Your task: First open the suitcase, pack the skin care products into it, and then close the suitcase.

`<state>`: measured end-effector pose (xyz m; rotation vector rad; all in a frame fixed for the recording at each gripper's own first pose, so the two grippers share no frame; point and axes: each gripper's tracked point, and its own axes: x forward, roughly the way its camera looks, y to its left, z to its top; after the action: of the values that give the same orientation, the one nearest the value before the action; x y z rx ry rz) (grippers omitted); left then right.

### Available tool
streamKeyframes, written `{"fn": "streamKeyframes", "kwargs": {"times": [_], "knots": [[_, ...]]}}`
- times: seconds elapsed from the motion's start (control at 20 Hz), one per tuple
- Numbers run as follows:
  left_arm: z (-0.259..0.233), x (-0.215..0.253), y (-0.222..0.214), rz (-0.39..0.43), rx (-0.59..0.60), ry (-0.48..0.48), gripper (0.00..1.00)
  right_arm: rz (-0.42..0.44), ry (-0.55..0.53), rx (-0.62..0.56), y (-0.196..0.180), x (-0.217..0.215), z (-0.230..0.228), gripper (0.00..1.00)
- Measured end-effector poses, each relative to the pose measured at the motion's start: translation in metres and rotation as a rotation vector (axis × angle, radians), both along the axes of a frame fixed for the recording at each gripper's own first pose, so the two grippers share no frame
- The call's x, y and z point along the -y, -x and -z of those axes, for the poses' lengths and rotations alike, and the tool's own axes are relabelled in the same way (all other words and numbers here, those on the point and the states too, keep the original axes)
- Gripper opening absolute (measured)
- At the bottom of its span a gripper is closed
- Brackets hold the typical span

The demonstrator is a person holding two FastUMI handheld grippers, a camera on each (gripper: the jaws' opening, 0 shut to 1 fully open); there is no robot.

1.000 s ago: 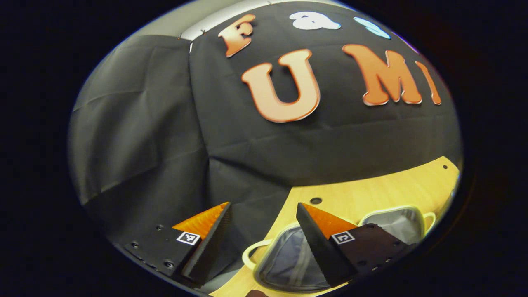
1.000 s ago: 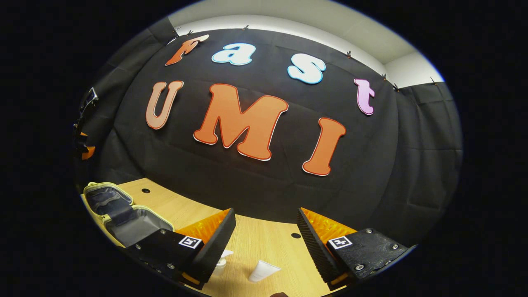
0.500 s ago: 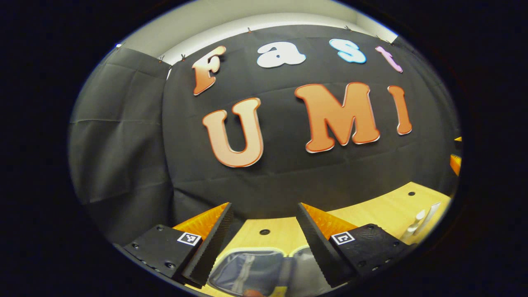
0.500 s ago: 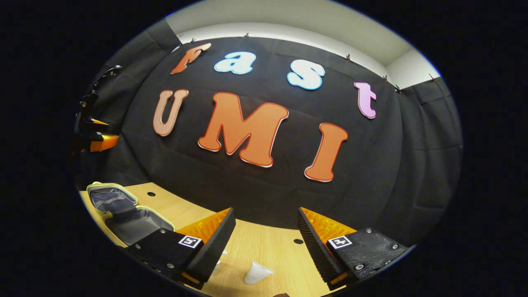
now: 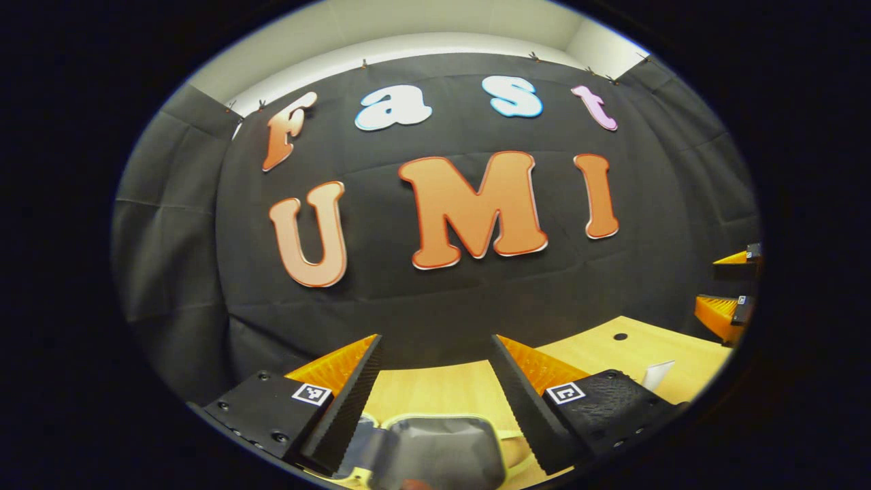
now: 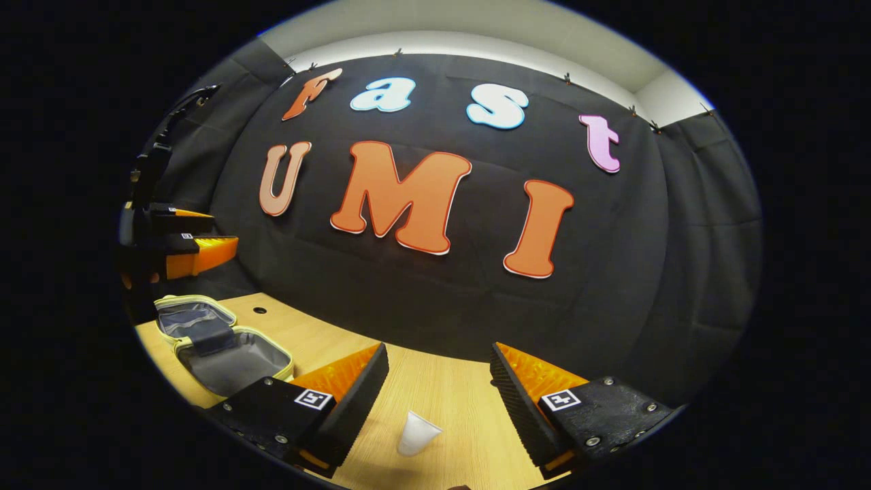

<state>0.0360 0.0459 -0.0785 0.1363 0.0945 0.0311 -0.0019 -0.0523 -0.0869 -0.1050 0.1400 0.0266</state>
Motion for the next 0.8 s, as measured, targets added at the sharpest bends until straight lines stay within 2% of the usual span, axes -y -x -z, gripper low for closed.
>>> {"fn": "streamKeyframes", "kwargs": {"times": [0.15,0.4,0.8], "knots": [[0.024,0.044,-0.003,0.070,-0.053,0.006,0.99,-0.018,-0.036,-0.052,0.001,0.005,0.020,0.96],[0.074,0.098,0.000,0.165,-0.153,0.000,0.99,-0.039,-0.024,-0.114,0.007,0.014,0.052,0.96],[0.191,0.158,0.005,0.266,-0.352,-0.007,0.99,-0.039,-0.021,-0.211,0.012,0.025,0.100,0.96]]}}
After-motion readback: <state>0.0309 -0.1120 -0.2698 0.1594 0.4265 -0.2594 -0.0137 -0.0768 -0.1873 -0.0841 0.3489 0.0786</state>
